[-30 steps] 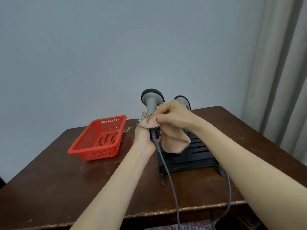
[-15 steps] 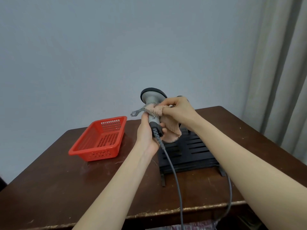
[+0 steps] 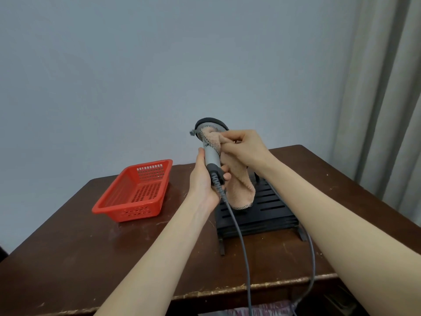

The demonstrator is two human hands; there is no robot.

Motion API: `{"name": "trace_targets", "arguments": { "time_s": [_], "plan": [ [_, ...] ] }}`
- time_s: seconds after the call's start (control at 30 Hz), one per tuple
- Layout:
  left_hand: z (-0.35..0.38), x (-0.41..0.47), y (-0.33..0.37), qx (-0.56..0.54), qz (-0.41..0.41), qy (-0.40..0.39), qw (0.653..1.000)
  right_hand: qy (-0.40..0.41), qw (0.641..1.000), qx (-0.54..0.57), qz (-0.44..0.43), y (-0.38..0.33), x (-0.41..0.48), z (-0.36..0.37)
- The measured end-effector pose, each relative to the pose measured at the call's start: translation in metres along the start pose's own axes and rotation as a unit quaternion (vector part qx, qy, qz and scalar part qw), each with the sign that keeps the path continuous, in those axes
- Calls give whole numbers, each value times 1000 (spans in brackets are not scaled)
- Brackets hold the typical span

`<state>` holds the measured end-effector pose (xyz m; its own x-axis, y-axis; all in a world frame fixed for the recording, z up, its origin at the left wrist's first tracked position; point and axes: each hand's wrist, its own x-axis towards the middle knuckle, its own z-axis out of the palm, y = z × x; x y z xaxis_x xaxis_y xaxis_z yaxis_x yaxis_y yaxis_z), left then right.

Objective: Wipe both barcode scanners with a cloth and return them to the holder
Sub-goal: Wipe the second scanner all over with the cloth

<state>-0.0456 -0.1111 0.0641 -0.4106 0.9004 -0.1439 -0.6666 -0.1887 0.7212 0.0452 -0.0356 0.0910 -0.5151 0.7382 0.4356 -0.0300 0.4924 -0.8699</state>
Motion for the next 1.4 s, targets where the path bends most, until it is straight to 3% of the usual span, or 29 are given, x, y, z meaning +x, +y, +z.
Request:
{"name": "trace_targets", "arguments": {
  "time_s": [0.1,0.27,0.3,0.4,0.47,0.67,0.77,0.97,1.27,1.4],
  "plan": [
    [-1,4,1,22,21,-4,1000,-64,996,56,10,-3,-13,1],
    [-5,0,-8,66,28,-27,997,-132,991,-30,20,-7,-9,-6],
    [-5,2,-9,76,34,-20,996,-120,991,-50,22,-8,-7,-6],
    [-6,3,-13,122,47,15,991,20,994,-109,-7,-7,5,-5],
    [-6,4,-15,135,56,21,989,47,993,-104,-19,-8,7,-3],
    [-9,4,-11,161,97,26,982,-103,990,-93,-26,-6,-15,6],
    [-13,2,-11,107,74,27,991,-143,984,-103,4,-5,-17,6],
    [-6,-3,-12,74,43,13,996,42,994,-94,-23,-5,1,6],
    [-12,-1,-6,59,55,-44,996,-144,987,35,53,-12,-23,6],
    [-10,-7,-1,26,21,-59,998,-185,972,-138,43,-8,-19,-1]
  ]
}}
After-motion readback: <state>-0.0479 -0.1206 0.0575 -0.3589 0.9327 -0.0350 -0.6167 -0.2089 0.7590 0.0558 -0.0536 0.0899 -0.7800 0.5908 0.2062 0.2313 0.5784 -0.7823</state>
